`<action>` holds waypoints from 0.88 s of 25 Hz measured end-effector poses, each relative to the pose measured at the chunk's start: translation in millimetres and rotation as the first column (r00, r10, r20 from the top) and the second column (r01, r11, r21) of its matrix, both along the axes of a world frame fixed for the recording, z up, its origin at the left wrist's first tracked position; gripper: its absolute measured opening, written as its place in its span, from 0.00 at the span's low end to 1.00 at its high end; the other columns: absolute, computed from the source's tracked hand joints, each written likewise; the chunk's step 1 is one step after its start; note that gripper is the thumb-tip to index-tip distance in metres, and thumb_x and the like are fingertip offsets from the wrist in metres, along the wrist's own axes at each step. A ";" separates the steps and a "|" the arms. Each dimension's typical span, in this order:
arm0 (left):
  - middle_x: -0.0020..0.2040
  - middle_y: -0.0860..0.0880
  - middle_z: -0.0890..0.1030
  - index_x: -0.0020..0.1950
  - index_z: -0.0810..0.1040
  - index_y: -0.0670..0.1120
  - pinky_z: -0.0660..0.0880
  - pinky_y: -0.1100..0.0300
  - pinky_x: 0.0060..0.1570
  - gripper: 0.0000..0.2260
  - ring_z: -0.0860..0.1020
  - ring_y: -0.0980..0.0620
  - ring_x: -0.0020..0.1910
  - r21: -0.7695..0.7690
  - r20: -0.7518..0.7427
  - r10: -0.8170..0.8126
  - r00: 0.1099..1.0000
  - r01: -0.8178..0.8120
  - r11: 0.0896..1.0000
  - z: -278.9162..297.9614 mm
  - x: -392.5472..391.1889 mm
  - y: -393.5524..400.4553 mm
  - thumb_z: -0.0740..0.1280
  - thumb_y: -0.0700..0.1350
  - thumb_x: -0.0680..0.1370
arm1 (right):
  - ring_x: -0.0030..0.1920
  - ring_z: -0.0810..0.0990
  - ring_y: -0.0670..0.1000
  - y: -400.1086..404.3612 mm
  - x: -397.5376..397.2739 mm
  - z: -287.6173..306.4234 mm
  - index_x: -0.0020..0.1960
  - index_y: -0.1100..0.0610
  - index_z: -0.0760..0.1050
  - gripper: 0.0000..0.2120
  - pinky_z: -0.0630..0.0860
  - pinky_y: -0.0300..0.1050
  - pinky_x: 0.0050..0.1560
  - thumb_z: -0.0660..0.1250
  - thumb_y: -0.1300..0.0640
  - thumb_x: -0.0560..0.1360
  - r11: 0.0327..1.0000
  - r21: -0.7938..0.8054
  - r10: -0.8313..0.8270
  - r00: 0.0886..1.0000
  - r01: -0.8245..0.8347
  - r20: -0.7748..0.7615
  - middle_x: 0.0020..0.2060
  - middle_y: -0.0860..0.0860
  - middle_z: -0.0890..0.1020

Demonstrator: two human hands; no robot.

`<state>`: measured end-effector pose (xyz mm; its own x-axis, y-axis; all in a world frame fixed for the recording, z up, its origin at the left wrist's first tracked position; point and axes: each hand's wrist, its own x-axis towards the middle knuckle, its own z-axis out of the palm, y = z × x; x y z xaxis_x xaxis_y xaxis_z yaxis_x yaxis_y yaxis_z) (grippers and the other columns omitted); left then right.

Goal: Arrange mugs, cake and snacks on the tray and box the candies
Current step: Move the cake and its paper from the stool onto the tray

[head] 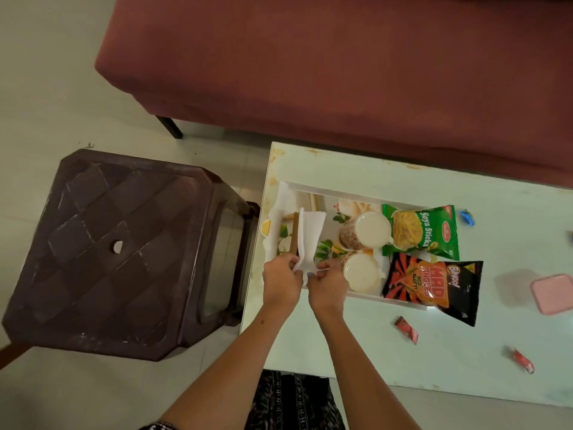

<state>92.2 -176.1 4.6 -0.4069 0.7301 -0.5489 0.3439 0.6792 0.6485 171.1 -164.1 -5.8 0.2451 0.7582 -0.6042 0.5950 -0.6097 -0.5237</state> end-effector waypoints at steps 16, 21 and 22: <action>0.59 0.42 0.78 0.61 0.75 0.40 0.73 0.54 0.60 0.16 0.77 0.43 0.58 -0.148 0.003 0.066 0.998 -0.065 0.987 -9.8 7.1 -30.8 0.66 0.34 0.74 | 0.60 0.77 0.54 -17.4 19.3 -0.7 0.62 0.61 0.74 0.15 0.73 0.44 0.59 0.63 0.65 0.76 0.973 0.002 0.230 0.970 -0.231 -0.073 0.59 0.56 0.80; 0.58 0.42 0.79 0.62 0.73 0.41 0.75 0.59 0.52 0.16 0.78 0.46 0.55 -0.195 0.039 0.057 0.998 -0.049 0.980 6.0 3.7 -58.6 0.67 0.38 0.74 | 0.47 0.80 0.50 -31.9 66.9 23.8 0.56 0.56 0.77 0.09 0.75 0.41 0.44 0.63 0.59 0.76 0.967 0.055 0.251 0.964 -0.247 -0.088 0.48 0.51 0.83; 0.57 0.42 0.79 0.62 0.73 0.41 0.75 0.59 0.50 0.17 0.78 0.46 0.54 -0.208 0.044 0.059 0.997 -0.048 0.977 9.5 4.1 -65.6 0.67 0.39 0.74 | 0.44 0.80 0.48 -35.7 82.5 28.4 0.54 0.54 0.77 0.08 0.74 0.40 0.41 0.63 0.58 0.76 0.967 0.055 0.253 0.964 -0.249 -0.083 0.45 0.48 0.82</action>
